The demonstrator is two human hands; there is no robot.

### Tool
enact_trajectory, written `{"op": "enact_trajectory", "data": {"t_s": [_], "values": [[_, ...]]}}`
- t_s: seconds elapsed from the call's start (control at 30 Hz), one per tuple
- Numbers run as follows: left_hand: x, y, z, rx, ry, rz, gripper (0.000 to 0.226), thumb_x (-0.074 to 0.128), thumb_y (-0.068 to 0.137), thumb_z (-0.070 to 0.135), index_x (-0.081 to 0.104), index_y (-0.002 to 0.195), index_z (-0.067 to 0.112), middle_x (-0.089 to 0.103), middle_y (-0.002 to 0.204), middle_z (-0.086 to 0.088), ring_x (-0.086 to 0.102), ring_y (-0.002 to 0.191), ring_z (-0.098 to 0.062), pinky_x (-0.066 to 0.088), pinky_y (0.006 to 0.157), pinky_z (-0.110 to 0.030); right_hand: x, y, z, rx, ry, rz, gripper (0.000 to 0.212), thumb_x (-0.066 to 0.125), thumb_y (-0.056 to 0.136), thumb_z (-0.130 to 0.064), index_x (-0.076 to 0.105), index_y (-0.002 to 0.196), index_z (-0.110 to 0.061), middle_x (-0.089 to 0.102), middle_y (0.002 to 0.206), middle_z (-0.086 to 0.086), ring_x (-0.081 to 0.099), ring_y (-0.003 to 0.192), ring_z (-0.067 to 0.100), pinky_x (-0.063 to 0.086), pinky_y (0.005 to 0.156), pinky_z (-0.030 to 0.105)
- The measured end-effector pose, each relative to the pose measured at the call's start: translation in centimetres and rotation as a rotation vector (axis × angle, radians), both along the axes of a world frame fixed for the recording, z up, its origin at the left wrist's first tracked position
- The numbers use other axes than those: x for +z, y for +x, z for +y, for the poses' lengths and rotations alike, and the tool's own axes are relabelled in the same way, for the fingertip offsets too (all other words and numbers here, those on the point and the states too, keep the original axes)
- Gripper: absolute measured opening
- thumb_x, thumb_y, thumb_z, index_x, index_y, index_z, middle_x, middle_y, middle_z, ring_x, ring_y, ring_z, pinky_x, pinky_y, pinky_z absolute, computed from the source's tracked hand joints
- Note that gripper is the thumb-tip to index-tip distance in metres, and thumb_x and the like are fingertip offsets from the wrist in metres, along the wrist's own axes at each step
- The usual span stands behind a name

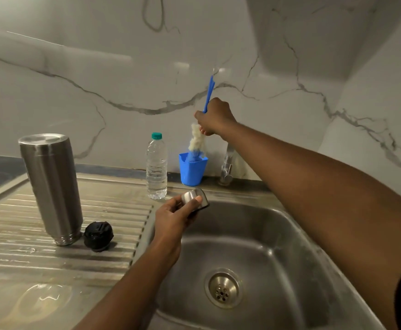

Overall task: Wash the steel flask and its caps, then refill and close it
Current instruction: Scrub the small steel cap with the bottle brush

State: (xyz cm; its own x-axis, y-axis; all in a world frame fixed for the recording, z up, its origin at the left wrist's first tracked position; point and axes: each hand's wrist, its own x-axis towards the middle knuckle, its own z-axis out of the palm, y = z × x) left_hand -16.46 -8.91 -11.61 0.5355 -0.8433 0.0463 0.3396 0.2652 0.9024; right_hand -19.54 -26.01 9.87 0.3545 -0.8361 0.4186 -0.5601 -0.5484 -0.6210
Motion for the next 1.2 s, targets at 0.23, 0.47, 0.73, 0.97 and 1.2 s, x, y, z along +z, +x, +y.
{"op": "enact_trajectory", "data": {"t_s": [0.23,0.47,0.73,0.97,1.2], "values": [[0.1,-0.1,0.2,-0.028,-0.007,0.012,0.042,0.087,0.078,0.021,0.076,0.115,0.005,0.079,0.103,-0.015,0.074,0.104,-0.03,0.057,0.105,-0.05,1.2,-2.5,0.1,0.041,-0.129,-0.055,0.029,0.061,0.099,-0.03,0.068,0.098,-0.002,0.074,0.076,0.008,0.074,0.056,0.017,0.065,0.073,0.038],[0.3,-0.1,0.2,0.015,-0.009,0.036,0.048,0.089,0.073,0.022,0.076,0.116,0.004,0.079,0.104,-0.017,0.074,0.101,-0.031,0.054,0.107,-0.056,-0.4,-4.8,0.6,0.03,-0.168,-0.201,0.038,0.061,0.099,-0.033,0.07,0.085,0.001,0.073,0.075,0.011,0.073,0.057,0.018,0.065,0.07,0.042],[0.4,0.1,0.4,0.033,-0.023,0.075,0.046,0.086,0.079,0.016,0.07,0.12,0.005,0.08,0.109,-0.017,0.075,0.11,-0.036,0.054,0.108,-0.054,-2.9,-9.5,4.1,0.101,-0.088,-0.391,0.035,0.063,0.103,-0.031,0.077,0.086,-0.004,0.076,0.073,0.007,0.075,0.065,0.018,0.063,0.071,0.026],[0.5,0.2,0.3,0.071,-0.045,0.141,0.034,0.077,0.09,0.002,0.065,0.117,0.019,0.076,0.117,-0.018,0.072,0.115,-0.036,0.054,0.108,-0.05,-9.1,-17.3,7.8,0.188,0.08,-0.728,0.024,0.063,0.103,-0.024,0.078,0.105,-0.005,0.077,0.086,0.016,0.075,0.075,0.025,0.064,0.072,0.028],[0.6,0.0,1.1,0.061,-0.03,-0.052,0.052,0.084,0.081,0.003,0.066,0.125,0.026,0.081,0.108,-0.001,0.078,0.103,-0.023,0.059,0.1,-0.049,-15.8,-21.0,9.1,0.329,0.459,-0.954,0.024,0.058,0.1,-0.016,0.076,0.1,0.001,0.073,0.082,0.019,0.069,0.071,0.022,0.06,0.064,0.026]]}}
